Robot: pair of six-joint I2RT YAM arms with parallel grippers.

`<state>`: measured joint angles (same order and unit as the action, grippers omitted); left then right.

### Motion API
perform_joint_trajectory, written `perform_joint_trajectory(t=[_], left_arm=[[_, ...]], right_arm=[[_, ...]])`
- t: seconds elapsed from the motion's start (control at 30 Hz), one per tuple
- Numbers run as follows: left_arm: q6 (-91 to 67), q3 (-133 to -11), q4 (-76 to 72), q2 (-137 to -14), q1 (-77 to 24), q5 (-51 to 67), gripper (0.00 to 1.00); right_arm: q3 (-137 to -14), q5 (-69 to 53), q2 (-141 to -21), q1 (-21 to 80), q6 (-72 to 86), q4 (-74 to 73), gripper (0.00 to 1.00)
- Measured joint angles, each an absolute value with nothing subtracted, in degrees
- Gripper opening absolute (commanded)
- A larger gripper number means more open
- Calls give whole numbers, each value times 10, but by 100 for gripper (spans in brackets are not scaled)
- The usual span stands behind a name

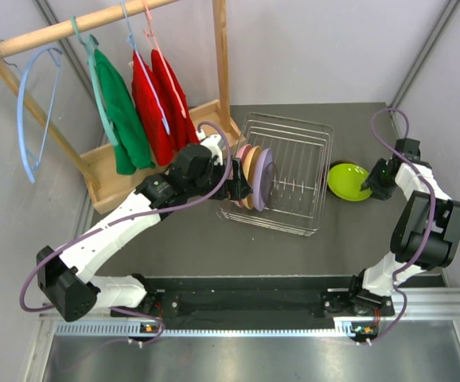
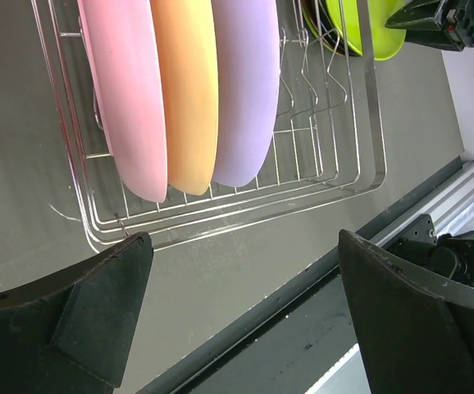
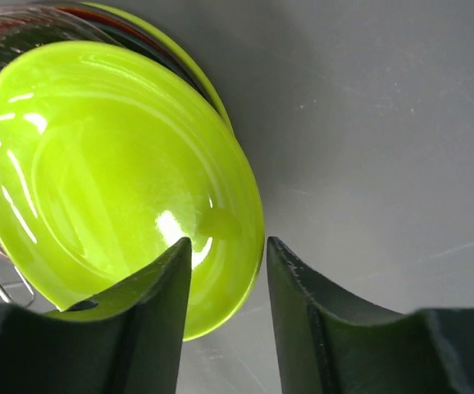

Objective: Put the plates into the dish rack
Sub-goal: Pick up the plate at the center of the board.

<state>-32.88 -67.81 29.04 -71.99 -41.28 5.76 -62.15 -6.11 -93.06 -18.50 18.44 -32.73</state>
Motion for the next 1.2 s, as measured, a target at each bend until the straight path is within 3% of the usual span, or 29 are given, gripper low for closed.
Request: perform_joint_trajectory(t=[0.43, 0.93, 1.2], left_arm=[[-331, -678, 287, -720, -413, 58, 99], [-338, -678, 286, -720, -413, 58, 99], [-343, -678, 286, -720, -413, 58, 99]], right_arm=[[-562, -69, -926, -186, 242, -259, 31], [-532, -65, -896, -189, 289, -206, 0], [-532, -57, -882, -191, 291, -211, 0]])
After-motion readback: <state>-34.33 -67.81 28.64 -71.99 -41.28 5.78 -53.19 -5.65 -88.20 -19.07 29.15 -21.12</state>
